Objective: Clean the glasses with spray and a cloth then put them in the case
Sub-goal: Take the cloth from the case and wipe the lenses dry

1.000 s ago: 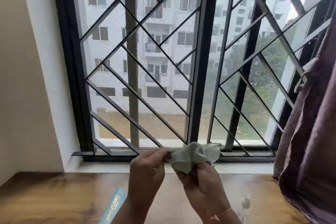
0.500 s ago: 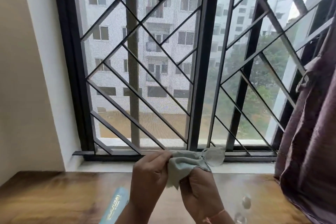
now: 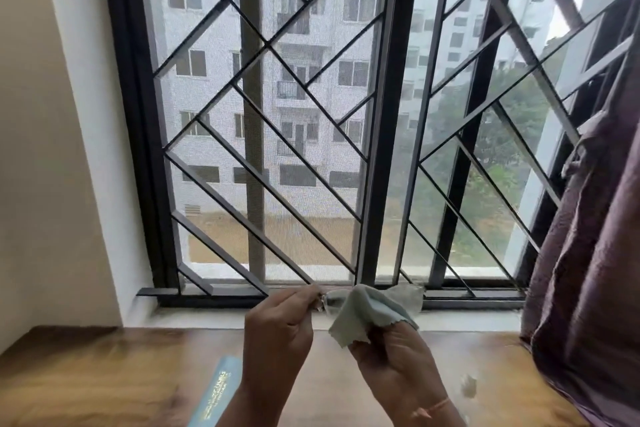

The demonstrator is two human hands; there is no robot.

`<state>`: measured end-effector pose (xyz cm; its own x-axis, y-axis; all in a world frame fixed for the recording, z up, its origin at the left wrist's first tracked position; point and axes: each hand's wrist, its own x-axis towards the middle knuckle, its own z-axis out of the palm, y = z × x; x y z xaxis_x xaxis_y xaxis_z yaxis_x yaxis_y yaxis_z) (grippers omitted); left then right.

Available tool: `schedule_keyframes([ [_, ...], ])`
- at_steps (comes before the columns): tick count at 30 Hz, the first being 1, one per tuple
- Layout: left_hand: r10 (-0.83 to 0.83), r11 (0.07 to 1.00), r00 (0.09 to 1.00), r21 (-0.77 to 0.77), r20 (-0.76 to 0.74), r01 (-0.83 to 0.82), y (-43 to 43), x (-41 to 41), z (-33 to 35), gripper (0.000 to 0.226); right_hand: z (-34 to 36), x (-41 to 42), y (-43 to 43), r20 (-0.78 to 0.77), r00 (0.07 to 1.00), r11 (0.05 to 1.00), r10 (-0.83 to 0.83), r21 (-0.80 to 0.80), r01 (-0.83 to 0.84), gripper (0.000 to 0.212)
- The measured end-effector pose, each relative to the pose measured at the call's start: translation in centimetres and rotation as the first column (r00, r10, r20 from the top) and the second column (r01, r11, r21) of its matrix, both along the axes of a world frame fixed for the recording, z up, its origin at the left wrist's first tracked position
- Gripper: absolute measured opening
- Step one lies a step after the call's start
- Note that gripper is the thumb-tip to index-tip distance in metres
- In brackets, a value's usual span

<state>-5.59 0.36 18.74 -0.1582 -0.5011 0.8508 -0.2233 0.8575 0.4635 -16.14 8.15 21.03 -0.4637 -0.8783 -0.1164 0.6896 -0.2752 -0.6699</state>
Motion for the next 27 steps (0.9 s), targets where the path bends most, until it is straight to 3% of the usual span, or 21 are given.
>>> schedule_keyframes([
  [8,0.012,1.0,1.0,-0.024,-0.01,-0.013,0.1,0.3,0.3,0.026,-0.4,-0.1,1.2,-0.142,0.976,0.986,0.163,0.06,-0.156,0.011],
  [18,0.069,0.997,0.996,0.02,-0.058,-0.068,-0.8,1.3,0.1,0.027,-2.2,-4.6,1.9,-0.166,0.985,0.996,0.051,-0.059,-0.062,0.012],
  [20,0.056,0.998,0.996,0.015,-0.063,-0.055,-0.9,1.2,0.0,0.02,-2.0,-4.9,1.9,-0.196,0.981,0.999,0.01,-0.041,-0.018,0.01],
  [23,0.033,0.999,0.998,0.007,-0.057,-0.033,-0.9,0.9,-0.4,0.021,-1.6,-4.7,1.8,-0.277,0.961,0.999,-0.023,0.017,0.029,0.033],
  [27,0.04,0.998,0.998,-0.042,-0.05,-0.042,-0.8,0.5,-0.6,0.02,-1.1,-4.0,1.9,-0.359,0.932,0.998,-0.04,0.033,0.055,0.024],
])
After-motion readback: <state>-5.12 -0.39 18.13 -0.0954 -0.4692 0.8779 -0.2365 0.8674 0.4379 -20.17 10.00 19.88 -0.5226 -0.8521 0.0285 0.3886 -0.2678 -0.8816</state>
